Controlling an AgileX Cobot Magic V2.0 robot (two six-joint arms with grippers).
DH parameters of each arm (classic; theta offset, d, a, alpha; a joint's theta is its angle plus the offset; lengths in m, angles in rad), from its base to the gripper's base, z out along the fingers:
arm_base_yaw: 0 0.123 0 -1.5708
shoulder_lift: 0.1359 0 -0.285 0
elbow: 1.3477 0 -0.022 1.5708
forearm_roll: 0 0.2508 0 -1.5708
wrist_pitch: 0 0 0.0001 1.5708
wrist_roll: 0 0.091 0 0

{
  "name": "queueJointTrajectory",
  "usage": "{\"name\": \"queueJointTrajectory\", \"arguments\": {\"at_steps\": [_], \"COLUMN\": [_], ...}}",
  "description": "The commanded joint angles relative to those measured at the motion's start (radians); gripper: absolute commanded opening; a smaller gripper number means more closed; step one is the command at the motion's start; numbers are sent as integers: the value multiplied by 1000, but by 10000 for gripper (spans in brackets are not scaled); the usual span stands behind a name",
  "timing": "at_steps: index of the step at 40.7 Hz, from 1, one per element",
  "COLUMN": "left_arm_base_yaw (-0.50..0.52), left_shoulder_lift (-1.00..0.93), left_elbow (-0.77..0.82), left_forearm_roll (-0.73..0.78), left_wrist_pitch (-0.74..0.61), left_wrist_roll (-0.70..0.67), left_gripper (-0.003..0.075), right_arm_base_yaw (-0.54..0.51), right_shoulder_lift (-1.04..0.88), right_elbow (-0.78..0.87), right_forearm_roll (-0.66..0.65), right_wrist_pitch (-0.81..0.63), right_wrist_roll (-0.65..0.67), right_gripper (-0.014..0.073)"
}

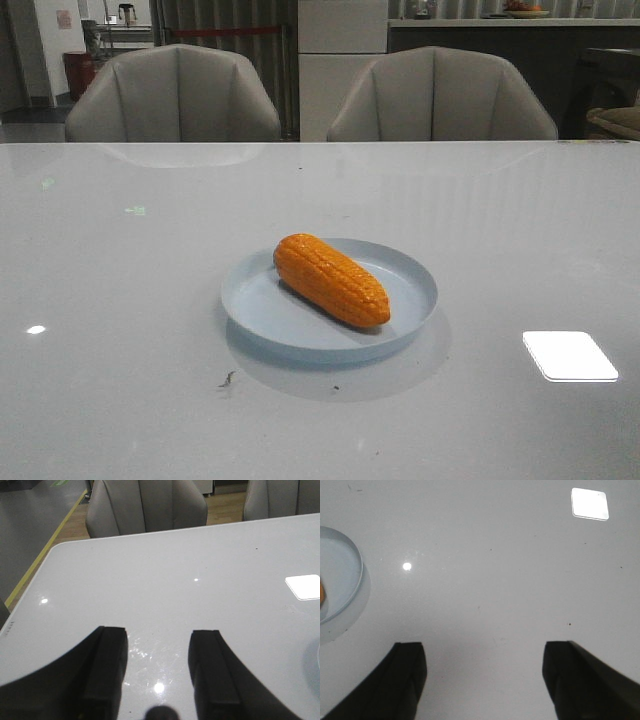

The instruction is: Place corn on plate with both arms

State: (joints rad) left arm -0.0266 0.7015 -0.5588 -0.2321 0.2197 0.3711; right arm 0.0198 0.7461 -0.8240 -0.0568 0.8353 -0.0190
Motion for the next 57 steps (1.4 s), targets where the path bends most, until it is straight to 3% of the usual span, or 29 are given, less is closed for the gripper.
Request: {"name": "queueJointTrajectory", "arguments": {"at_steps": [1,8,12,23,52,55,57], "left_arm_base_yaw": [-1,-1,-1,-1,-1,-1,-1], "left_shoulder_lift": [-4,-4,-4,-4,-4,-17,-32], "left_elbow": [-31,-31,-31,-31,-30,-28,-23], "left_forearm_roll": [-5,-28,-86,-156,-156,-137,-49], "left_wrist_pitch": [-72,-70,-70,-70,-84,-84,-87], "left_wrist_roll": [-4,-4,-4,-4,-4,-49,-156], "left_gripper": [368,365,326,87,94,94,94], "right_arm_base_yaw": [-5,-5,-5,-5,-5,-5,-5], "right_shoulder_lift": [-26,-27,-27,-27,-27,-27,-27], "right_elbow": [-23,-23,-23,-23,-23,-23,-23], "right_forearm_roll": [-4,-4,-4,-4,-4,-4,-4], "right_wrist_pitch": [-59,-43,-43,-43,-43,-43,-43], "right_wrist_roll": [-9,-9,-9,-9,-9,-9,-9], "right_gripper": [591,591,591,591,591,591,591]}}
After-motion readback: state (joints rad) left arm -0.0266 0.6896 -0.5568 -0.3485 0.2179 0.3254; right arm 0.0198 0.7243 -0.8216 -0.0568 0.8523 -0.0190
